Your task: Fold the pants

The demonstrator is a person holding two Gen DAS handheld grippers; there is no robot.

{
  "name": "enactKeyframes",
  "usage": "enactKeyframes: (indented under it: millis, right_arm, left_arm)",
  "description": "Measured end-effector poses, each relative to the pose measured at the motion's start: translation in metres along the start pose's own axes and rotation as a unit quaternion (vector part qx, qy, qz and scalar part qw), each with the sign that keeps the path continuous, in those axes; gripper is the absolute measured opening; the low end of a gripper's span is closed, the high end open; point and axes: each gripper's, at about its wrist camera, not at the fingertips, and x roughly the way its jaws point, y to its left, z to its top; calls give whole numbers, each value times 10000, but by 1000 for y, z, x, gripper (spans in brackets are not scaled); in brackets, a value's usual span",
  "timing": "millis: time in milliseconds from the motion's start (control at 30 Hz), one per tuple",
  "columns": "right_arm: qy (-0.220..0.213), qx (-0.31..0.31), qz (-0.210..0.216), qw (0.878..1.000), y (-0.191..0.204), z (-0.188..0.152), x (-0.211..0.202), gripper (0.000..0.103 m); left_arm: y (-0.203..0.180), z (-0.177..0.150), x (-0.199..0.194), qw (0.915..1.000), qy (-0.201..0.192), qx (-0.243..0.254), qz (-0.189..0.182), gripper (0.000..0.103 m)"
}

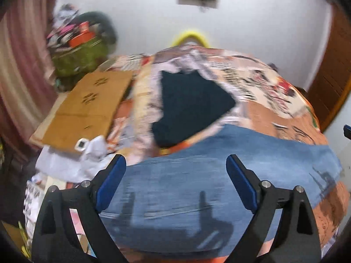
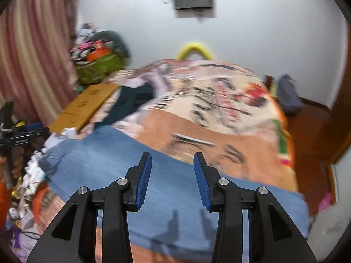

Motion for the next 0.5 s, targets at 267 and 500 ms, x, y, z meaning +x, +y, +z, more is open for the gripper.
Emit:
enactKeyframes:
  millis: [267, 500]
  right_arm:
    - [582, -669, 717, 9935, 84, 24, 96, 42]
    - [1197, -1182, 871, 9819, 133, 40, 179, 42]
  left_arm:
    - [120, -32, 51, 9909, 722, -811, 796, 93]
    - [173, -74, 103, 9742, 1458, -1705, 230, 90]
